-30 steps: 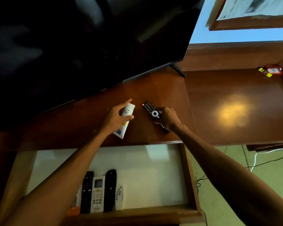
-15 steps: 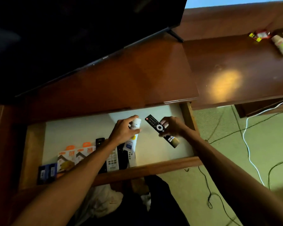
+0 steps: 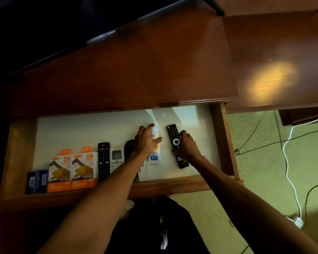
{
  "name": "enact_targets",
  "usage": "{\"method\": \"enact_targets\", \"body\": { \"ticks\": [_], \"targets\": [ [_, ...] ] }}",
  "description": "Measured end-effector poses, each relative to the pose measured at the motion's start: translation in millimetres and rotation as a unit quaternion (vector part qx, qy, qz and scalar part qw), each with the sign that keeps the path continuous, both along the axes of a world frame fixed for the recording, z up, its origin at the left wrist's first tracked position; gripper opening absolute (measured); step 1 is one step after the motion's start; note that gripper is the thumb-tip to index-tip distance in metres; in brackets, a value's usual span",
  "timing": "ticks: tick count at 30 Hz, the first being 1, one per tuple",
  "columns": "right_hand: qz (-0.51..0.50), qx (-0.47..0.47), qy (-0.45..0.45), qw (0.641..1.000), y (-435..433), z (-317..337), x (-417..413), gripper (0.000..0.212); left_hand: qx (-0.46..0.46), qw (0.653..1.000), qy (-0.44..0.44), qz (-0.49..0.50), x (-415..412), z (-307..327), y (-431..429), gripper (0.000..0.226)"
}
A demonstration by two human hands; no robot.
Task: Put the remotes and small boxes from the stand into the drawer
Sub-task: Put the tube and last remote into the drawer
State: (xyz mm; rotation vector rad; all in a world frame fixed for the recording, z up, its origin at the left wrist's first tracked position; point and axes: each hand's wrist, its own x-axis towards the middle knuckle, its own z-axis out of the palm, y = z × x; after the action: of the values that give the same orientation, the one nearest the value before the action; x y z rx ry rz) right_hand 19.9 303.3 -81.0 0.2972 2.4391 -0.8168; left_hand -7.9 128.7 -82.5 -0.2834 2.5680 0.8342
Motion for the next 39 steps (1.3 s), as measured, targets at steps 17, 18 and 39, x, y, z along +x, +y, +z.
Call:
{"method": "enact_targets", "body": {
  "ticks": [17,18,39],
  "targets": [
    [0.218,-0.031,-0.084,0.972,22.5,15.7,-49.0,0.125,0.009,0.990,-0.088,-0.114,-22.4,27.8,-20.1,0.069],
    [0.210,-0.041,-0.082,0.973,21.0,14.9,-43.2,0.122,0.007,0.989,-0.091,-0.116,-19.5,28.7,-21.9,0.068],
    [0.168,-0.077,-0.040,0.982,-11.1,-2.1,-6.7,0.120,-0.102,0.968,-0.038,-0.225,14.6,21.1,-31.1,0.066]
  ]
}}
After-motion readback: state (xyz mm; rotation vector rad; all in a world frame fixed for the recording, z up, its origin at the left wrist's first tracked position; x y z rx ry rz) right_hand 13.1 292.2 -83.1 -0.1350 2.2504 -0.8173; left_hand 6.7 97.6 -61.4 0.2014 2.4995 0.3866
